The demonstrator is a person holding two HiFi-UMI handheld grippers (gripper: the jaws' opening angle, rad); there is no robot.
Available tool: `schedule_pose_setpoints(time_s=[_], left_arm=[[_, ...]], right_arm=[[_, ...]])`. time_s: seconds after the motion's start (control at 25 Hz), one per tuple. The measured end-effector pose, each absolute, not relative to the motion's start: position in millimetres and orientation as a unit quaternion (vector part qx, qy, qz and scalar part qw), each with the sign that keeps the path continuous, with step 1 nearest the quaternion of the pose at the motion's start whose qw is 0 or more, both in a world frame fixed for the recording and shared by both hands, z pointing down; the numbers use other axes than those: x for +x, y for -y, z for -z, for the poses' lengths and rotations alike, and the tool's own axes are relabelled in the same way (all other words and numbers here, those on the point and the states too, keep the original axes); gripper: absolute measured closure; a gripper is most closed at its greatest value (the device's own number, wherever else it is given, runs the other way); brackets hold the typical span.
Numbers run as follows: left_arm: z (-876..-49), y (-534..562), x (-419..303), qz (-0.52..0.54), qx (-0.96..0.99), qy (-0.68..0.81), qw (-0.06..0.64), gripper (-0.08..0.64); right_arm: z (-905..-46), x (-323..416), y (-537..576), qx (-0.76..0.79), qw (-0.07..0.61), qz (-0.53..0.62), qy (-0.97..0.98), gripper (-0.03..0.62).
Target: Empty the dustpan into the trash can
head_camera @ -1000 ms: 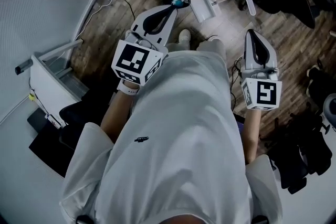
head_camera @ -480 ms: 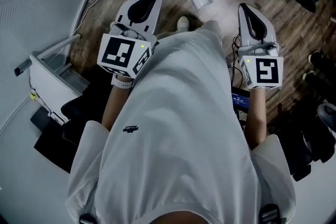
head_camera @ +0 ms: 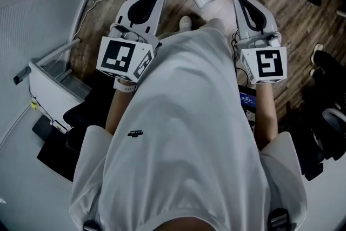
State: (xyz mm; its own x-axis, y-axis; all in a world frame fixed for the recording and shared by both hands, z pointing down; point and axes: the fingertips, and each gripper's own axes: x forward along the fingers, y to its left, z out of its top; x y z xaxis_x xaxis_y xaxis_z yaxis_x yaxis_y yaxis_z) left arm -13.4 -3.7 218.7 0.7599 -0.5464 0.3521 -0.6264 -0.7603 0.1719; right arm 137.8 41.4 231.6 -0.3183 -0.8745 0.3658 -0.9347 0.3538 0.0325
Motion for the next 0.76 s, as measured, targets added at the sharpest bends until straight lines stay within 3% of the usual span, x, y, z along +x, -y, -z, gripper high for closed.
schedule_pose_setpoints(time_s=[0.76], left_arm=[[-222,-7,-17,-0.14,0.929,0.312,0.145,0.554]], right_arm=[[-235,123,-49,0.543,0.167,-0.096,0.817,0.581]])
